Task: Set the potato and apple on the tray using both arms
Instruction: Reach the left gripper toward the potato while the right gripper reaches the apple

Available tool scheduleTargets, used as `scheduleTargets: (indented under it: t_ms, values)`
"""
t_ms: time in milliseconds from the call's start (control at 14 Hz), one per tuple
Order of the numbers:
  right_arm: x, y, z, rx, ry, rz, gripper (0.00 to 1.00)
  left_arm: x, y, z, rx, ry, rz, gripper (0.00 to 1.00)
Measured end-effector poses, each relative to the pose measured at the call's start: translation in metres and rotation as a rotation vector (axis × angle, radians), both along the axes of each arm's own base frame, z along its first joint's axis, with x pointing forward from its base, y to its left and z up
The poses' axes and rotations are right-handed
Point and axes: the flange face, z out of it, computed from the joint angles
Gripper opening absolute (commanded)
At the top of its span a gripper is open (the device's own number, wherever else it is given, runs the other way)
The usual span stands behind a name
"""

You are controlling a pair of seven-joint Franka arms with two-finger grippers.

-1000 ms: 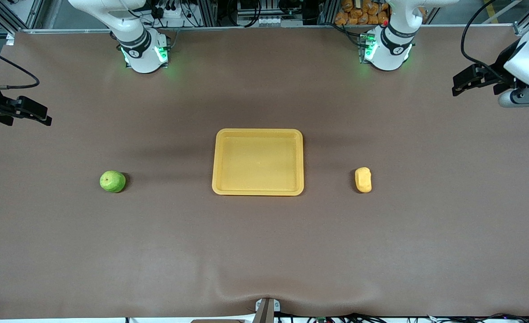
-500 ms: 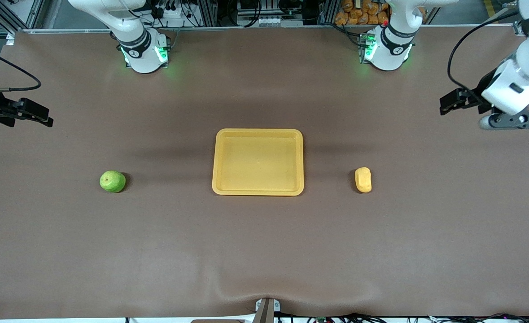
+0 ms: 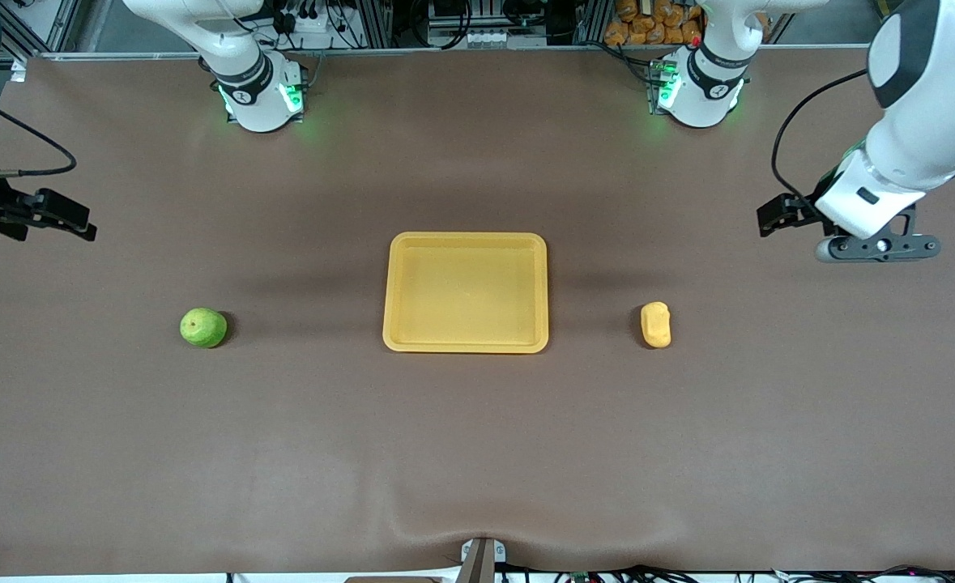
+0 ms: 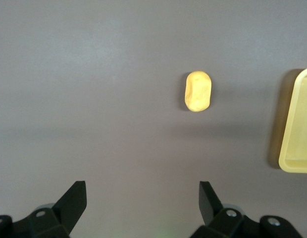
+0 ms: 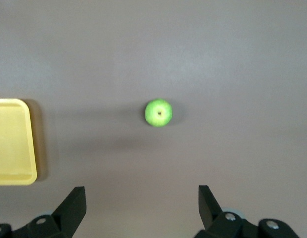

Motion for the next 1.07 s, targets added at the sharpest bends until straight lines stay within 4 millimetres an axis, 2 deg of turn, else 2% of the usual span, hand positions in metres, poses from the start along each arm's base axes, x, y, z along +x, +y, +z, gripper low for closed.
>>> scheduleTargets:
  t_ms: [643, 1071]
  values:
    - [0.009, 0.000, -0.013, -0.002, 0.009, 0.000, 1.00, 0.011, -0.025, -0.068, -0.016, -0.039, -0.032, 1.00]
    - [0.023, 0.005, -0.047, -0.004, 0.064, 0.007, 1.00, 0.022, -0.055, -0.111, -0.041, -0.069, 0.034, 1.00]
